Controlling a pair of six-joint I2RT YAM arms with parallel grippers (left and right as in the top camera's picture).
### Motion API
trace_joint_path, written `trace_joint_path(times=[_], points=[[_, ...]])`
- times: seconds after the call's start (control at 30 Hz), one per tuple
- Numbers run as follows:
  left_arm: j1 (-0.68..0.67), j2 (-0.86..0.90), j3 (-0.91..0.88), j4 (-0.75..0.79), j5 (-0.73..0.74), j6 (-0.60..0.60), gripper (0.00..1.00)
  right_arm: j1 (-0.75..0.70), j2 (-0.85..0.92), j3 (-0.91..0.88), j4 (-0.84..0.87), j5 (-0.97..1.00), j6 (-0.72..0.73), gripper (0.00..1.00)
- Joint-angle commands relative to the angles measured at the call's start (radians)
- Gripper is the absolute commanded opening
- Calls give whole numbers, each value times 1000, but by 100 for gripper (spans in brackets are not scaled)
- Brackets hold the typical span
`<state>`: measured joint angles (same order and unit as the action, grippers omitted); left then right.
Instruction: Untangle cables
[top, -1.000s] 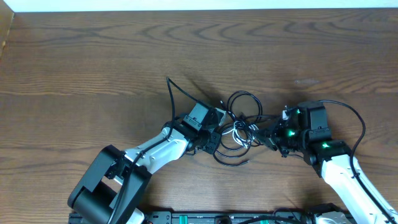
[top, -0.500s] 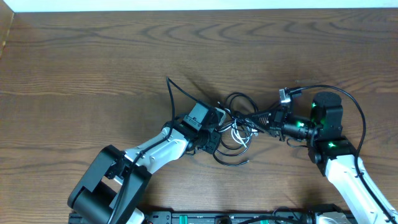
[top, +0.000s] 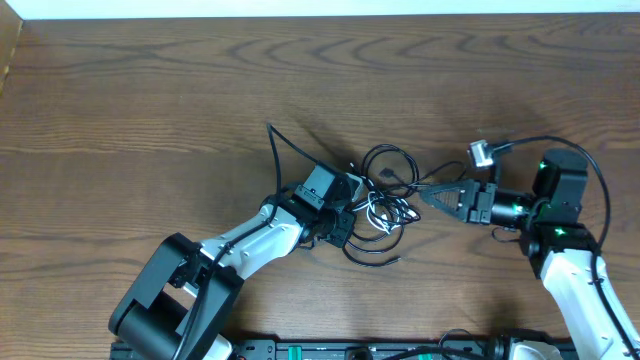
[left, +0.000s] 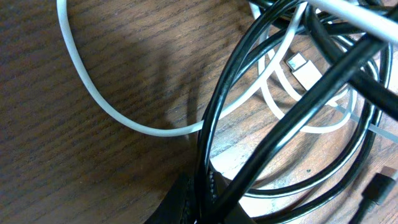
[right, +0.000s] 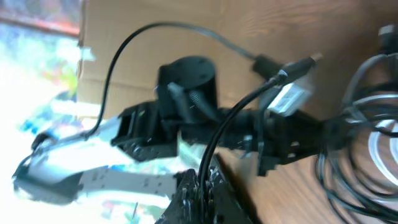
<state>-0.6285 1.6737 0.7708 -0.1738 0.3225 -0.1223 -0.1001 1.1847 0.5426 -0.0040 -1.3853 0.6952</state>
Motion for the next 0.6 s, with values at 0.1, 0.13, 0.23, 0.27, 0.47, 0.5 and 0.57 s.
trace_joint_path(times=[0.1, 0.13, 0.23, 0.27, 0.47, 0.5, 0.57], points=[[6, 16, -16, -3, -21, 13, 8, -30, -2, 4, -60, 335, -39, 1], [6, 16, -16, -3, -21, 13, 8, -30, -2, 4, -82, 447, -44, 1], [6, 16, -16, -3, -21, 13, 8, -30, -2, 4, -131, 608, -85, 1], [6, 16, -16, -3, -21, 13, 8, -30, -2, 4, -157, 667, -101, 1], [6, -24, 3, -3, -21, 14, 8, -30, -2, 4, -264, 863, -218, 1], [6, -45, 11, -3, -21, 14, 8, -30, -2, 4, -265, 863, -235, 1], [6, -92, 26, 1, -21, 14, 8, -30, -2, 4, -264, 863, -249, 3]])
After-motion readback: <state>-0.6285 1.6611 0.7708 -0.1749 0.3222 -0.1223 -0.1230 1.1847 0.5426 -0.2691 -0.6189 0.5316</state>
